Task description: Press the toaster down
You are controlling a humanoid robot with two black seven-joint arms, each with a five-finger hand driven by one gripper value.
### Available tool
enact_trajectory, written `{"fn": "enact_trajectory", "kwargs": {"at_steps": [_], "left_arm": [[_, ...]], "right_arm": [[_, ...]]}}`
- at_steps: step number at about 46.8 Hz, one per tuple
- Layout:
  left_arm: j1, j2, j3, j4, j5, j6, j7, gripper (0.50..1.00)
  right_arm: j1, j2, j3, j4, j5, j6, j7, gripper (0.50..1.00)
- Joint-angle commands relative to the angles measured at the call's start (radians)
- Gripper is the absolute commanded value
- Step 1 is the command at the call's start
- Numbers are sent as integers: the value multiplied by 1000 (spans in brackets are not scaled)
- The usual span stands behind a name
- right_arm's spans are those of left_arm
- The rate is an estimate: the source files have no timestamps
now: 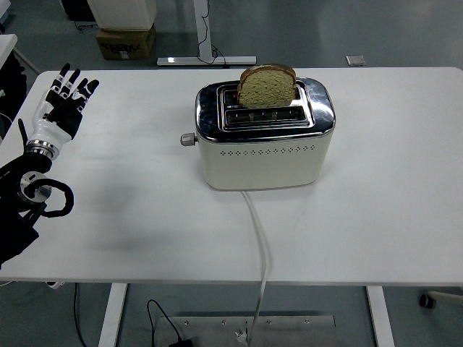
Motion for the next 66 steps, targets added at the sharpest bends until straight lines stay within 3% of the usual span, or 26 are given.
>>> {"fn": "enact_trajectory", "kwargs": {"at_steps": [1,16,31,58,66], "left_arm": [[2,-2,-1,-1,0,1,0,1000],[-17,6,-6,-1,-11,-10,0,1000],[-51,4,-7,-1,-2,48,-3,1000],[-43,10,-3,-1,5,35,2,1000],[-41,58,14,-3,141,35,2,1000]], "right_arm": [[0,0,-1,0,0,0,0,998],[0,0,-1,0,-1,0,0,998],[0,0,-1,0,-1,0,-1,998],[0,0,-1,0,0,0,0,998],[0,0,-1,0,0,0,0,998]]}}
